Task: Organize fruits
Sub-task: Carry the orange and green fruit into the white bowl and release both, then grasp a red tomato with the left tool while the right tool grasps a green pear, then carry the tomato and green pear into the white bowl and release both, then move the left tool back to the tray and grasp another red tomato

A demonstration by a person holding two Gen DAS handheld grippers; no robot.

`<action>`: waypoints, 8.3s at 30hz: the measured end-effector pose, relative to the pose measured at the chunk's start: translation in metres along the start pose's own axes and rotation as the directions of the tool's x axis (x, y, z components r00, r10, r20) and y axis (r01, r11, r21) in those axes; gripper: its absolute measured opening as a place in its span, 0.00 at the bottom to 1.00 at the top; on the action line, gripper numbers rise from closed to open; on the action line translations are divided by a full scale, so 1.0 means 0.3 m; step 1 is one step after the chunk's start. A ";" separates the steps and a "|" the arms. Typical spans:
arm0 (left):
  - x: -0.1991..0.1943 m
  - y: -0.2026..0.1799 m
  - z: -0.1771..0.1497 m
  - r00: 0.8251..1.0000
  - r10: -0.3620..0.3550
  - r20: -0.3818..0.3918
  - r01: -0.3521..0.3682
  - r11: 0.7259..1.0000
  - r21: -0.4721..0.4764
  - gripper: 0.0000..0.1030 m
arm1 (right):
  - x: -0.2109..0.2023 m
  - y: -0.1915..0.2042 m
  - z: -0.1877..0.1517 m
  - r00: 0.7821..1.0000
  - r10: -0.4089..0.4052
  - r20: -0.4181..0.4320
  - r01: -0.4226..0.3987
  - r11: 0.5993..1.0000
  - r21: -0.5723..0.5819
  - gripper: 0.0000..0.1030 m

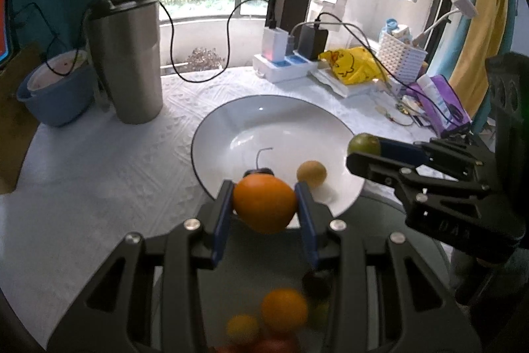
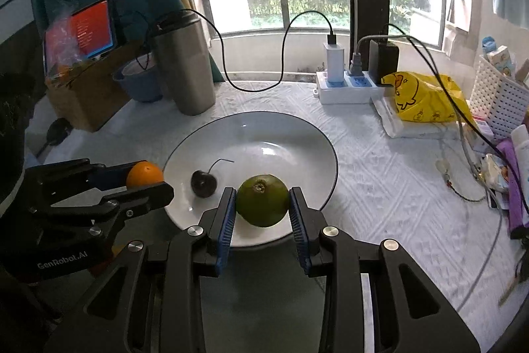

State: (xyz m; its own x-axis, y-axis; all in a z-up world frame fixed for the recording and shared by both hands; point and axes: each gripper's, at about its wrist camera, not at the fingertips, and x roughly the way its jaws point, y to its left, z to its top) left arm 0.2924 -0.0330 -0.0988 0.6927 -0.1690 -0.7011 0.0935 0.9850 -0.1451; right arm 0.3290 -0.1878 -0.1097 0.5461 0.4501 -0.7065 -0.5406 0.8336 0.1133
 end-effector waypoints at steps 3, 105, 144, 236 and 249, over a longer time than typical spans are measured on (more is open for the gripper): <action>0.028 0.012 0.011 1.000 -0.006 -0.014 0.006 1.000 -0.010 0.37 | 0.026 -0.013 0.012 1.000 -0.005 -0.005 0.005 1.000 0.009 0.34; -0.248 0.052 -0.268 1.000 0.005 0.009 -0.005 1.000 0.000 0.28 | -0.166 0.222 -0.212 1.000 0.013 -0.010 -0.013 0.999 -0.038 0.28; 0.044 0.052 0.012 1.000 0.006 -0.012 -0.006 1.000 0.002 0.28 | 0.028 -0.030 -0.023 1.000 -0.021 -0.003 0.021 0.999 0.046 0.28; -0.137 -0.016 -0.341 0.998 -0.003 -0.064 0.001 0.999 -0.036 0.30 | -0.039 0.219 -0.233 0.994 0.047 -0.099 -0.048 0.999 -0.012 0.50; -0.171 -0.001 -0.344 0.999 -0.013 -0.043 0.012 0.999 -0.029 0.30 | 0.016 0.246 -0.215 0.988 0.060 -0.141 -0.064 0.998 -0.028 0.30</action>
State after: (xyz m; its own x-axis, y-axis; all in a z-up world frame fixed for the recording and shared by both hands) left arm 0.1831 -0.0284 -0.1348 0.6600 -0.1835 -0.7286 0.0808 0.9814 -0.1740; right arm 0.2505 -0.1448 -0.1497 0.4175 0.4496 -0.7897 -0.5924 0.7936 0.1387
